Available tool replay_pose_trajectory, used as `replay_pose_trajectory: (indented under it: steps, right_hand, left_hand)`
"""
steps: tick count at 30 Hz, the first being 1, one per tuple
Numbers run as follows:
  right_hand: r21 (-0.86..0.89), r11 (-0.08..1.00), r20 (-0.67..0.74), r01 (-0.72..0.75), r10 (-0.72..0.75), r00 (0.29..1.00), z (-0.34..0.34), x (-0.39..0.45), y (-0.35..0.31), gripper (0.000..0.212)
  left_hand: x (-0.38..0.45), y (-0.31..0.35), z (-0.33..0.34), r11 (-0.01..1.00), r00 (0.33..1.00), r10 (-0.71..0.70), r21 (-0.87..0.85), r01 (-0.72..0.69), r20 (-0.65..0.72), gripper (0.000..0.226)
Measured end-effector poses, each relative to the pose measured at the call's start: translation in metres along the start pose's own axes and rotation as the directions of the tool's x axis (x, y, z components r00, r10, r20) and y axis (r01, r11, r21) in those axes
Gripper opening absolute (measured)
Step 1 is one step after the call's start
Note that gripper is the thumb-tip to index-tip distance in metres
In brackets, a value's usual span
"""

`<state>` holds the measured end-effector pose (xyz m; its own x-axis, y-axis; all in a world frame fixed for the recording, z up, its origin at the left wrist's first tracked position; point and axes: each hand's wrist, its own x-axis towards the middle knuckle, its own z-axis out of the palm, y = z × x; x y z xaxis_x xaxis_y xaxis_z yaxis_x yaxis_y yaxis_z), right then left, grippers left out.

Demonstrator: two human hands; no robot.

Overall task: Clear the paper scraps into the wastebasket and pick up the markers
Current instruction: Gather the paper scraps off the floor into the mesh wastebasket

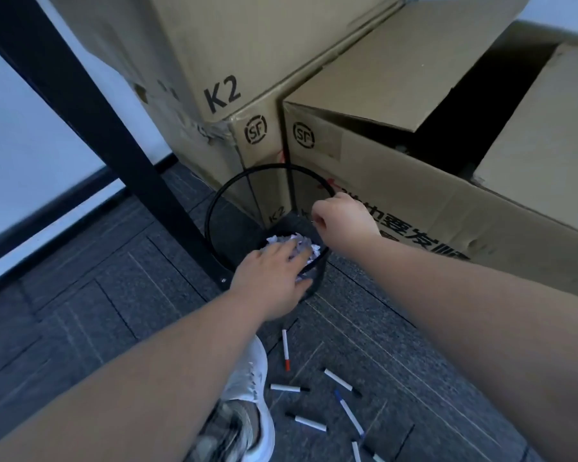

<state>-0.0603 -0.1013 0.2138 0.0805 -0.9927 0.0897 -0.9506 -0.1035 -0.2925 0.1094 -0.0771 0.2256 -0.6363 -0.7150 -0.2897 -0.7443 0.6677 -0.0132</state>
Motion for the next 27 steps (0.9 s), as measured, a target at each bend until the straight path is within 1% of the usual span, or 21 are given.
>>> replay_pose_trajectory:
  steps: [3,7,10,11,13,17,21,27]
  right_hand:
    - [-0.040,0.999,0.067,-0.016,0.019,0.998,0.005,0.010,-0.008,0.012]
    - [-0.072,0.996,0.152,-0.054,0.065,0.986,0.021,0.020,-0.011,0.013]
    - [-0.071,0.994,0.185,-0.085,0.097,0.978,0.030,0.021,-0.012,0.005]
    - [-0.065,0.994,0.181,-0.091,0.102,0.978,0.032,0.021,-0.012,0.004]
    - [-0.069,0.996,0.171,-0.063,0.074,0.983,0.036,0.020,-0.010,0.015]
    - [-0.050,0.998,0.177,-0.040,0.049,0.983,0.037,0.015,-0.003,0.024]
    - [-0.061,0.998,0.146,-0.012,0.020,0.989,0.029,0.000,0.002,0.022]
    - [-0.079,0.997,0.115,-0.004,0.013,0.993,0.002,-0.037,0.006,0.025]
  left_hand:
    - [0.006,-0.025,-0.004,0.995,0.995,-0.094,0.009,0.094,-0.014,0.058]
    - [0.019,-0.048,0.004,0.983,0.982,-0.184,0.016,0.183,0.040,0.060]
    - [0.030,-0.054,0.013,0.977,0.976,-0.211,-0.010,0.211,0.061,0.059]
    - [0.032,-0.054,0.015,0.976,0.974,-0.217,-0.021,0.218,0.065,0.058]
    - [0.035,-0.053,0.020,0.972,0.970,-0.227,-0.037,0.231,0.084,0.057]
    - [0.032,-0.050,0.023,0.971,0.967,-0.230,-0.034,0.235,0.108,0.058]
    - [0.022,-0.043,0.017,0.972,0.969,-0.228,-0.027,0.232,0.096,0.058]
    - [0.003,-0.011,-0.012,0.979,0.980,-0.198,-0.041,0.198,0.024,0.057]
